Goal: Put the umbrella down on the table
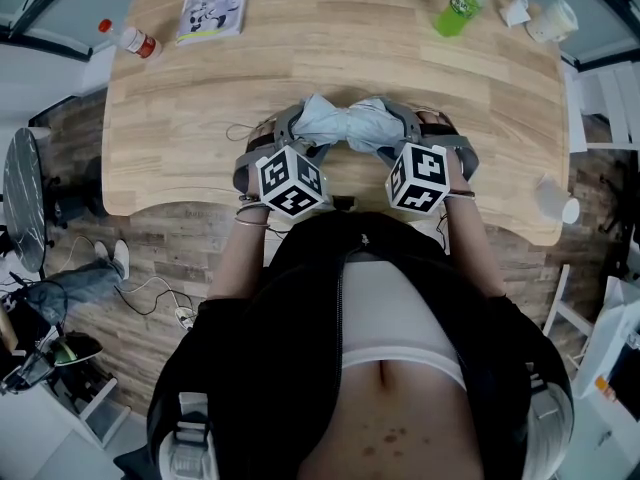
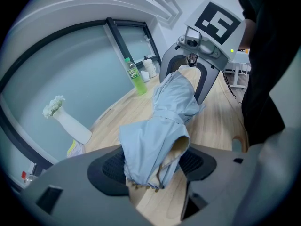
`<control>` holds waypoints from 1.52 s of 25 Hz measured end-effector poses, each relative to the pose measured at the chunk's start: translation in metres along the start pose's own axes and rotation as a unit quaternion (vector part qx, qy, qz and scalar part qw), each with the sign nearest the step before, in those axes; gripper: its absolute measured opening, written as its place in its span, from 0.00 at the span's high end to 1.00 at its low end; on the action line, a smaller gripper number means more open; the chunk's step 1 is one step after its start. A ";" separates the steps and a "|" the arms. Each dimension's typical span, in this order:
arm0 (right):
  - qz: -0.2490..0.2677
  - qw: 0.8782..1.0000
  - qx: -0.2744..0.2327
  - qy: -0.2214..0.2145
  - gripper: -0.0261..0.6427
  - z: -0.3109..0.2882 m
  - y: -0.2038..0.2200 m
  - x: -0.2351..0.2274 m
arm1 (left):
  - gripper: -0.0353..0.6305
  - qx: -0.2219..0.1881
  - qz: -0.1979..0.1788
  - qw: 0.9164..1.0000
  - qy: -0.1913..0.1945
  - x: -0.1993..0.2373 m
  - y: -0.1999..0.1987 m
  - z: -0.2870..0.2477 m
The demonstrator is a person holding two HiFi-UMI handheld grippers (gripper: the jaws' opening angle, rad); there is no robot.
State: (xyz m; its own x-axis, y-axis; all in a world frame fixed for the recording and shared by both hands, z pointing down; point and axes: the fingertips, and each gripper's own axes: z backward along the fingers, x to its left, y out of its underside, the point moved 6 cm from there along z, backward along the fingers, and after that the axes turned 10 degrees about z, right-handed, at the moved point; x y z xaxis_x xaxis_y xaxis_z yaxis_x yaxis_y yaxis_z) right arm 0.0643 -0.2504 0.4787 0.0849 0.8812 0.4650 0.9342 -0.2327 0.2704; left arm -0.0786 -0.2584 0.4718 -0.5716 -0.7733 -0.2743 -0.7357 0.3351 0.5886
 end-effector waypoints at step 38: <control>-0.010 1.000 0.005 -0.024 0.42 -0.022 0.001 0.014 | 0.47 0.022 0.007 1.000 0.013 -0.007 0.018 -0.015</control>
State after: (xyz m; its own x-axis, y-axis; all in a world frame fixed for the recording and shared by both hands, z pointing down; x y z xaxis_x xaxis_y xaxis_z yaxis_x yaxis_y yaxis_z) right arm 0.0591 -0.2471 0.5043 0.0821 0.9044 0.4187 0.9391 -0.2109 0.2713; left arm -0.0821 -0.2548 0.4962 -0.5732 -0.7815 -0.2463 -0.7429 0.3688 0.5586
